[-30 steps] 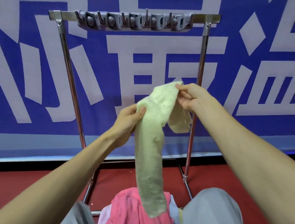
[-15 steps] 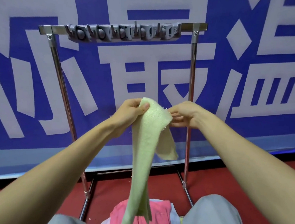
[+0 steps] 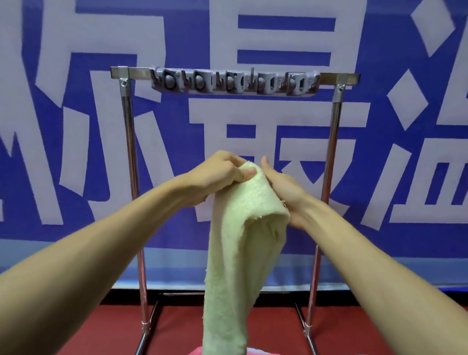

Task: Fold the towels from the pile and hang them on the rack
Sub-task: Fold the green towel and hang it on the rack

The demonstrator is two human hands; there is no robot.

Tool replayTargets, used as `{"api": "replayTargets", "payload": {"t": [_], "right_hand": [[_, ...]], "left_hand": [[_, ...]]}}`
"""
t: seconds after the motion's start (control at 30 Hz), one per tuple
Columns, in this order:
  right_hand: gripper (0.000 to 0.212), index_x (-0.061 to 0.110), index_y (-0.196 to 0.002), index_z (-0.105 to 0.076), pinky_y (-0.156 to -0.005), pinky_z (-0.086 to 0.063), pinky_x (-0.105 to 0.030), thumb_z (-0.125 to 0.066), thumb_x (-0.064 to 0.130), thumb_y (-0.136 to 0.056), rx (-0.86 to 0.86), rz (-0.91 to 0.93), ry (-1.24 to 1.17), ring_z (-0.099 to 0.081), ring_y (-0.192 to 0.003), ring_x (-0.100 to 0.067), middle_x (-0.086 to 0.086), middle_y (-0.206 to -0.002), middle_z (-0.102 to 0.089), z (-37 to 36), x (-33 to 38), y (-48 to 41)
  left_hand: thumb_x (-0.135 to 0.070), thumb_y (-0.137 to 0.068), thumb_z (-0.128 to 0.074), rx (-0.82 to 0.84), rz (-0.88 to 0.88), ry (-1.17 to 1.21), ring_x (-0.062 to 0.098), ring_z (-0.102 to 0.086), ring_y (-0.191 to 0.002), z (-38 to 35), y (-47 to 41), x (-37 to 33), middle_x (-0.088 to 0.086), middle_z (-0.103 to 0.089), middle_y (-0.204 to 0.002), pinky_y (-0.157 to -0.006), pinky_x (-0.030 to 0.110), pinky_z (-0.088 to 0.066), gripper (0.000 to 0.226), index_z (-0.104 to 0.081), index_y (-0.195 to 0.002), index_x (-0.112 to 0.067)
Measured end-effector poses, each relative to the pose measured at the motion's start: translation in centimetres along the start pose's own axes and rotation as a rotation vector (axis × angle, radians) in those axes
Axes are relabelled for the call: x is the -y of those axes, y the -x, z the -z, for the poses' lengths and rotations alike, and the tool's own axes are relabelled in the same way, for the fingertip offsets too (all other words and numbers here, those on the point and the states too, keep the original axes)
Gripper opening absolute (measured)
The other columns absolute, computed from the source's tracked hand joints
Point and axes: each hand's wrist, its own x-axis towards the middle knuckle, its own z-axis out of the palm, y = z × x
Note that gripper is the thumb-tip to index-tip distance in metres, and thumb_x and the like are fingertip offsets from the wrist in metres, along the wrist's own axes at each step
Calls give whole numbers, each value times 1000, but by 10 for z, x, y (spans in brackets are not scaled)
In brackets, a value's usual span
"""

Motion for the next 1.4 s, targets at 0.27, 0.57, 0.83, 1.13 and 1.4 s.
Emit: {"api": "replayTargets", "payload": {"t": [0.27,0.57,0.83,1.13,1.4], "right_hand": [[43,5,-103,-66,-70,-46,-31,-58,45,-88,247,-18,282,-58,-72,-16,-6,-83,-63,-5,29,20],[35,2,-86,-67,-70,-56,-29,-47,29,-96,234,171,-98,-68,-75,-19,-8,-79,-71,-13,50,25],[28,10,-83,-67,-74,-51,-32,-53,31,-95,91,205,-35,-63,-74,-16,-2,-74,-66,5,39,18],[22,5,-89,-67,-45,-42,-15,-51,17,-97,186,129,349,-55,-50,-3,6,-60,-63,13,46,20],[30,-7,-124,-54,-42,-43,-12,-39,5,-100,183,257,115,-57,-44,0,6,-58,-66,-16,72,12]], "left_hand": [[-14,-87,-61,-27,80,134,14,-49,-58,29,15,2,2,-53,-65,-53,25,-41,16,-52,-74,-12],[-37,-95,-53,59,80,332,30,-68,-80,21,26,21,13,-73,-86,-72,33,-53,42,-64,-111,-1],[-32,-93,-57,84,141,163,19,-63,-88,12,25,51,7,-70,-97,-87,36,-47,37,-67,-107,1],[-10,-100,-42,-58,-30,337,13,-65,-62,36,10,8,4,-70,-75,-55,23,-52,27,-63,-111,2],[-2,-97,-33,-90,-33,352,12,-59,-61,64,10,-7,-1,-64,-64,-55,22,-50,34,-62,-116,1]]}}
